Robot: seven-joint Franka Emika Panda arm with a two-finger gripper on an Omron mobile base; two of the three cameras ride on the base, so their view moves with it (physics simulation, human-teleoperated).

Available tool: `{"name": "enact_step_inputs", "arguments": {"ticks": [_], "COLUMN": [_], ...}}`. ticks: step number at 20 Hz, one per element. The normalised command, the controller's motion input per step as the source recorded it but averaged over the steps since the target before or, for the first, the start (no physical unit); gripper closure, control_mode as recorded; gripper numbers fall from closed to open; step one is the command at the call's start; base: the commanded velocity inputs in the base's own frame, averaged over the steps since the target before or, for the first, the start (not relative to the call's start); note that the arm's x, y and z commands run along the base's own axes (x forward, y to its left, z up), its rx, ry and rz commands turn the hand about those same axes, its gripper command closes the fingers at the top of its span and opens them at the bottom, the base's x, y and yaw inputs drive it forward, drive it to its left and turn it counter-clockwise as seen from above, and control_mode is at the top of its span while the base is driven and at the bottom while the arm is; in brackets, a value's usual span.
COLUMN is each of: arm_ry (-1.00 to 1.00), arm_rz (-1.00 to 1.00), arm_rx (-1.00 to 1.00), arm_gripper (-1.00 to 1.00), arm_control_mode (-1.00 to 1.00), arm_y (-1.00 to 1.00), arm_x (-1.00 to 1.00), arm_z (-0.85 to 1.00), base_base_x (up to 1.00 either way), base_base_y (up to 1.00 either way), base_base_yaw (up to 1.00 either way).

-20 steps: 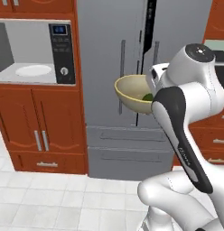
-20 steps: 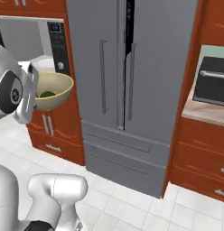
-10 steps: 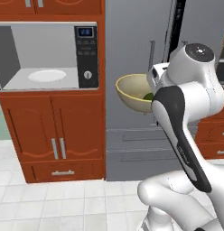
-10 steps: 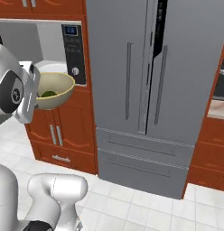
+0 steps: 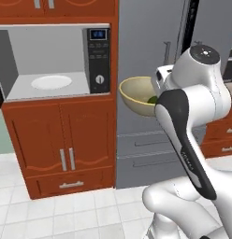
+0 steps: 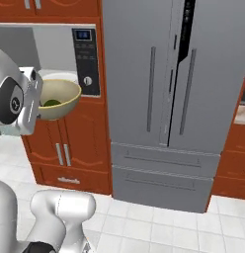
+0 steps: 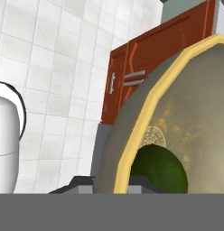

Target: Pick the lime from the sink and place it in the bowl. Then pick the bowl and place it in the microwave. Then close the microwave door and press the start button.

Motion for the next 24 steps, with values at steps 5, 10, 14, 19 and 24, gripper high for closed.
{"name": "enact_step_inputs", "arguments": {"ticks": [5,10,14,19,24], "arm_ry": [0.0,0.0,0.0,0.0,0.0], "arm_rz": [0.0,0.0,0.0,0.0,0.0], "arm_rx": [0.0,0.0,0.0,0.0,0.0], "arm_gripper": [1.0,1.0,1.0,1.0,1.0], "arm_control_mode": [1.0,1.0,1.0,1.0,1.0], "arm_y": [0.0,0.0,0.0,0.0,0.0], "arm_x": [0.0,0.0,0.0,0.0,0.0], "arm_z": [0.0,0.0,0.0,0.0,0.0], "base_base_x": [0.39,0.38,0.55,0.53,0.1], "base_base_y": [0.49,0.65,0.45,0.17,0.27], "base_base_yaw": [-0.28,-0.22,-0.1,-0.01,0.09]}}
